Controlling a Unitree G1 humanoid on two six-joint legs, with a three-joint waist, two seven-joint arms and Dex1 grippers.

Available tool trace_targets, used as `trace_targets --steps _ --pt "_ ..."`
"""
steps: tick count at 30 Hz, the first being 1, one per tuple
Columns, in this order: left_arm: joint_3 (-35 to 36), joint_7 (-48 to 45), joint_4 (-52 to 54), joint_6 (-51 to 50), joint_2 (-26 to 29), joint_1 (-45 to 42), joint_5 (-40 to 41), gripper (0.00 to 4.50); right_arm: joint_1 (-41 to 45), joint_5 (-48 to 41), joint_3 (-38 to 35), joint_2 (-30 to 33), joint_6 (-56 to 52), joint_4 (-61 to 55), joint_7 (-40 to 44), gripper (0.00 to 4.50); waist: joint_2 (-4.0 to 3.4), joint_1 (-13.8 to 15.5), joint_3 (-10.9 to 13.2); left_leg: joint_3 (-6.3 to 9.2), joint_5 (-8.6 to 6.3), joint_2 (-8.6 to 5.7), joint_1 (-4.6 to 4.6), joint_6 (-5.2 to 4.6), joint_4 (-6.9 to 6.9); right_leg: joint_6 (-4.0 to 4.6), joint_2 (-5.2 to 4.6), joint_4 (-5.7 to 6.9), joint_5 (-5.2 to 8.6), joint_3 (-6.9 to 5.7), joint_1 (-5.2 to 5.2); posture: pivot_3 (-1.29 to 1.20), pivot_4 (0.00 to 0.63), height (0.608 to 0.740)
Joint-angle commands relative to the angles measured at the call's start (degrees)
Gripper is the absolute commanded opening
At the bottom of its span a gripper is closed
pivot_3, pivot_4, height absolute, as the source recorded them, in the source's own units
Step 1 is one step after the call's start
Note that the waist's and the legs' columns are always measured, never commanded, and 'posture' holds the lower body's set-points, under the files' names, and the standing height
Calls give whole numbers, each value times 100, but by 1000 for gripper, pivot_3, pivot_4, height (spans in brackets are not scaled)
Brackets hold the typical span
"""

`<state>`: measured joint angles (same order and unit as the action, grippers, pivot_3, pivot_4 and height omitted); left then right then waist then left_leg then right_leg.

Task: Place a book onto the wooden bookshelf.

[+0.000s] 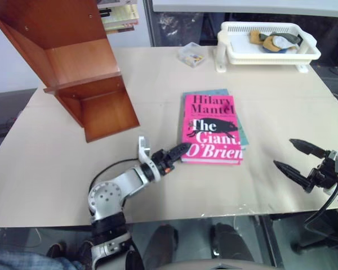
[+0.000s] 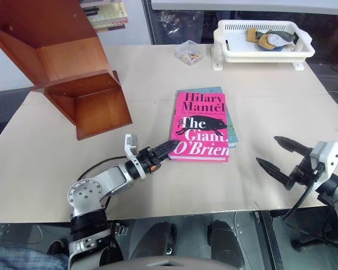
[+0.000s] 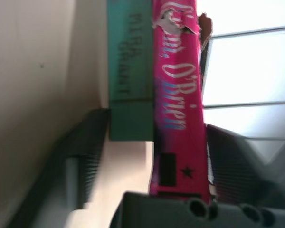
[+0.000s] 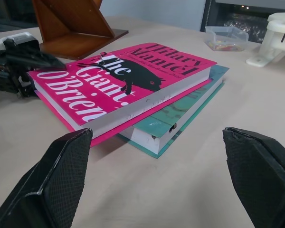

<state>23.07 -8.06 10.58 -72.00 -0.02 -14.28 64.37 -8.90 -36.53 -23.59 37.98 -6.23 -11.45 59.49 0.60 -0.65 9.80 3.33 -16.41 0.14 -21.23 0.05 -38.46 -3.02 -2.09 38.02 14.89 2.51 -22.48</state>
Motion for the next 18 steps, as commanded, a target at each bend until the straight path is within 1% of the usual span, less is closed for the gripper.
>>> trace_targets --steps 1,6,9,11,13,16,18 --pt "-106 215 298 -120 -51 217 442 4241 184 -37 -75 105 -42 -53 -33 4500 0 -15 0 -3 0 0 1 0 1 0 0 0 0 2 0 0 150 740" --pt "-114 137 478 -86 272 477 991 4241 523 151 120 119 -303 53 -300 4500 0 -10 0 -2 0 0 -1 0 2 0 4 -2 0 3 -3 0 150 740" --pt "-149 -17 538 -45 616 612 1193 4241 1124 679 398 99 -414 498 -848 4500 0 -30 0 -8 0 0 4 0 1 1 6 0 0 8 -3 0 150 740" --pt "-211 -75 541 -15 752 644 1272 4241 1373 833 528 99 -598 657 -1071 4500 -1 -18 0 -7 0 -1 5 0 1 2 5 1 0 7 -2 0 150 740" --pt "-265 -152 572 85 855 652 1315 4241 1923 1172 810 -20 -527 1035 -1313 4500 -2 4 -1 -9 1 -1 4 2 1 3 6 1 -1 7 -5 0 150 740" --pt "-266 -493 745 343 1094 627 1347 4241 2709 1707 1265 -205 -530 1669 -1709 4500 -2 -41 1 -24 6 -1 4 11 2 7 7 0 -4 18 -12 0 150 740" --pt "-314 -956 917 579 1422 653 1126 4241 3198 2105 1580 -223 -694 2239 -1881 4500 1 -48 2 -24 16 0 5 27 4 8 10 0 -4 17 -13 0 150 740"
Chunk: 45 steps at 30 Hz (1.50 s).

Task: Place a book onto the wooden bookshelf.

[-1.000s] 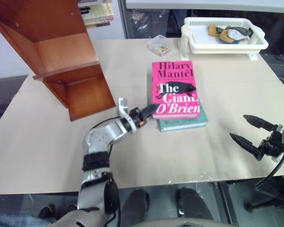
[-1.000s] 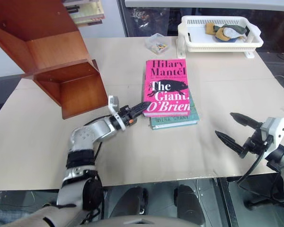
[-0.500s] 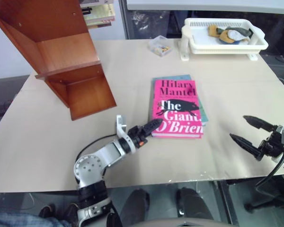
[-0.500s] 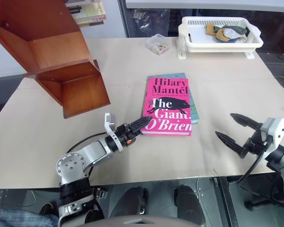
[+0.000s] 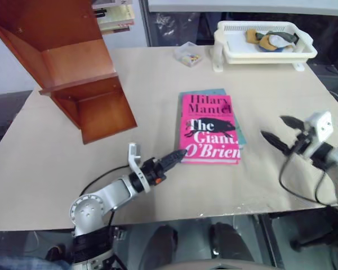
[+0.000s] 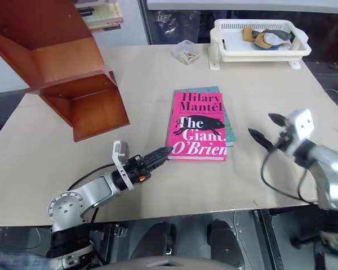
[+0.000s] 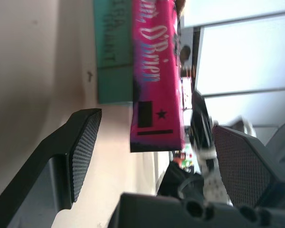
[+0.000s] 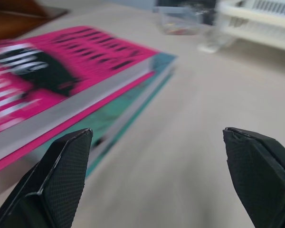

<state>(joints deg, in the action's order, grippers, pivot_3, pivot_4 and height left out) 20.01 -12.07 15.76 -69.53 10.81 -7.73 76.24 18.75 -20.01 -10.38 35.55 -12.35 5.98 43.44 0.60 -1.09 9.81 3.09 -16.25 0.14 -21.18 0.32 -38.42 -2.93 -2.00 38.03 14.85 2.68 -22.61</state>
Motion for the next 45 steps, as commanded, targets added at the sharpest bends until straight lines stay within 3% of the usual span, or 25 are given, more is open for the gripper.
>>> trace_targets --steps 1,6,8,12,16,26,35,45 --pt "-80 -1062 638 618 607 89 -337 4241 722 557 330 -62 -97 805 -397 4500 1 4 1 -1 3 2 -3 5 3 3 5 -2 -2 0 -3 0 150 740" --pt "-505 -3065 1389 2512 1929 710 -2191 4241 1560 678 522 -376 -101 1591 -412 4500 -6 25 -1 -15 6 2 -45 11 13 7 2 -10 -1 -4 -46 0 150 740" --pt "-519 -3531 1419 3087 2217 918 -2616 4241 1697 672 581 -421 -143 1772 -297 4500 -7 43 -1 -15 6 1 -81 12 11 7 -2 -9 -3 1 -82 0 150 740" --pt "310 -4308 1319 4102 2518 1550 -2931 4241 2009 561 659 -577 -210 2057 15 4500 -6 -9 2 -9 3 7 -116 6 10 6 -16 -12 -3 0 -115 0 150 740" --pt "553 -4592 1154 4905 2539 1888 -3364 4241 2353 633 691 -721 -99 2463 81 4500 -8 -7 3 -13 -1 14 -111 -2 12 7 -12 -8 -4 -4 -115 0 150 740" --pt "563 -4519 1599 5003 2380 2482 -3037 4241 3227 981 818 -1142 518 3754 130 4500 -8 -11 3 -7 -13 17 -107 -23 8 11 -9 -2 -9 -10 -110 0 150 740" --pt "290 -4296 1706 4969 2360 2435 -3070 4241 3773 1221 859 -1413 997 4624 212 4500 -8 -98 3 -6 -13 18 -104 -23 8 12 -9 3 -9 -9 -110 0 150 740" --pt "205 -3973 1721 4871 2350 2196 -2883 4241 3847 1185 580 -936 1202 4859 271 4500 -9 -110 4 -6 -13 17 -106 -23 8 12 -11 2 -9 -8 -110 0 150 740"
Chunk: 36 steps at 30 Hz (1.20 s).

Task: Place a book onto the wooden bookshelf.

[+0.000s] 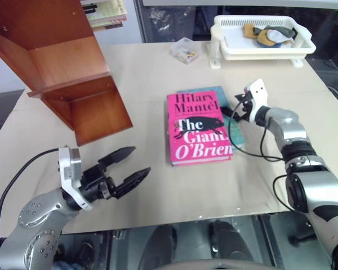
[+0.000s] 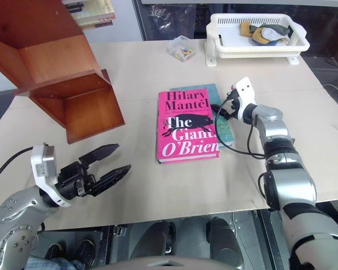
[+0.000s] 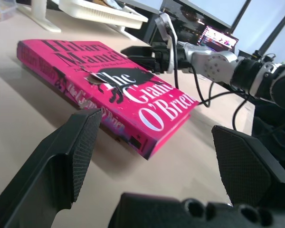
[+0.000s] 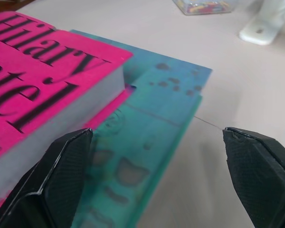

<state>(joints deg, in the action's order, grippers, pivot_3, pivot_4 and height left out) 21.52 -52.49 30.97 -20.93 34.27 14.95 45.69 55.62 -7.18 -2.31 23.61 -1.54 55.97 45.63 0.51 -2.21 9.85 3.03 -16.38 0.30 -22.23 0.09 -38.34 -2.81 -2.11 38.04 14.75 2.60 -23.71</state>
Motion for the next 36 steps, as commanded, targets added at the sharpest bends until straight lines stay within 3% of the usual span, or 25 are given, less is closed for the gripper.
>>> trace_targets --steps 1,5,9,16,20,27,36 --pt "83 190 87 -7 -16 -192 174 4241 125 -130 -275 373 94 -193 108 4500 0 0 0 0 0 -1 0 0 0 0 -1 0 0 0 0 0 150 740" --pt "234 820 -372 -524 -77 -769 749 4241 -210 -372 -459 881 -191 -738 602 4500 -1 11 1 4 0 0 1 -1 0 0 1 4 0 -4 0 0 150 740" --pt "198 1470 -1186 -1227 -140 -1438 1175 4241 -1070 -941 -660 1347 -651 -2190 1398 4500 -1 3 0 10 -1 1 3 -2 -2 -1 2 3 0 -7 6 0 150 740" --pt "-174 1900 -3136 -2568 -357 -3106 1559 4241 -3045 -2673 -1667 2053 -2257 -5183 1955 4500 -2 53 1 24 0 -5 -7 -2 -13 -4 -3 12 -2 -15 6 0 150 740" --pt "-104 1964 -4857 -3395 -549 -4291 1712 4241 -4185 -3886 -2393 2318 -3382 -6529 1974 4500 7 133 0 42 0 -17 -8 -2 -32 -6 15 27 -2 -34 13 0 150 740" --pt "-539 1256 -6882 -4125 -778 -5714 1075 4241 -5825 -4864 -2993 2273 -3947 -8178 1789 4500 10 124 2 36 0 -23 -4 -2 -52 -7 15 47 -1 -28 15 0 150 740" --pt "-1016 185 -8377 -3800 -936 -6656 -112 4241 -6597 -4931 -3387 2063 -3587 -8549 1602 4500 14 130 3 20 1 -25 6 -1 -78 -9 18 79 0 -22 20 0 150 740"
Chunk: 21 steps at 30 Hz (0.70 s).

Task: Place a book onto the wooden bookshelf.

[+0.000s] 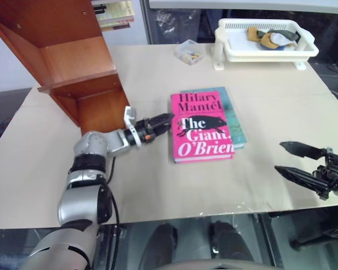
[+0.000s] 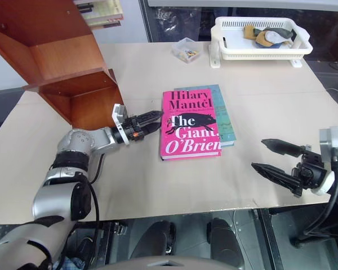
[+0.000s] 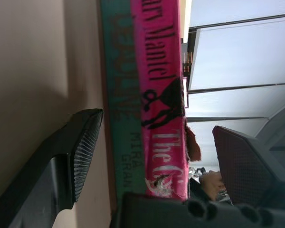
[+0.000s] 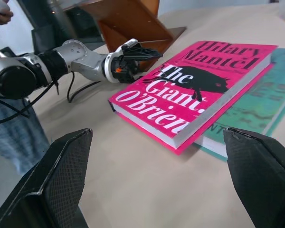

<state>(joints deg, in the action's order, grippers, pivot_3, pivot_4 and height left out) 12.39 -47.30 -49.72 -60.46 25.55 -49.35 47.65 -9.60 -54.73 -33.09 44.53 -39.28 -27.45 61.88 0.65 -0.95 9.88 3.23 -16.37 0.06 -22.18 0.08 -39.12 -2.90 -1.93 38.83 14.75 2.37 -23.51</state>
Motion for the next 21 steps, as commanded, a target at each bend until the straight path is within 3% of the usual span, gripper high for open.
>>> trace_targets --steps 1,11,21 --pt "-104 -390 -438 202 -99 -298 -410 4241 -107 -198 -345 -31 205 -213 -24 4500 0 10 0 -3 0 0 0 0 0 0 1 0 0 -1 1 0 150 740" --pt "-346 -1369 -1218 742 -472 -697 -1405 4241 -220 -246 -454 83 480 -142 182 4500 3 31 0 -7 0 -4 3 0 -7 -1 -2 -2 0 -5 12 0 150 740" --pt "-121 -1380 -1793 1039 -793 -1093 -1938 4241 -53 -14 -415 131 1058 97 468 4500 5 34 1 -2 0 -5 10 -1 -9 -2 -3 -5 1 -10 23 0 150 740"
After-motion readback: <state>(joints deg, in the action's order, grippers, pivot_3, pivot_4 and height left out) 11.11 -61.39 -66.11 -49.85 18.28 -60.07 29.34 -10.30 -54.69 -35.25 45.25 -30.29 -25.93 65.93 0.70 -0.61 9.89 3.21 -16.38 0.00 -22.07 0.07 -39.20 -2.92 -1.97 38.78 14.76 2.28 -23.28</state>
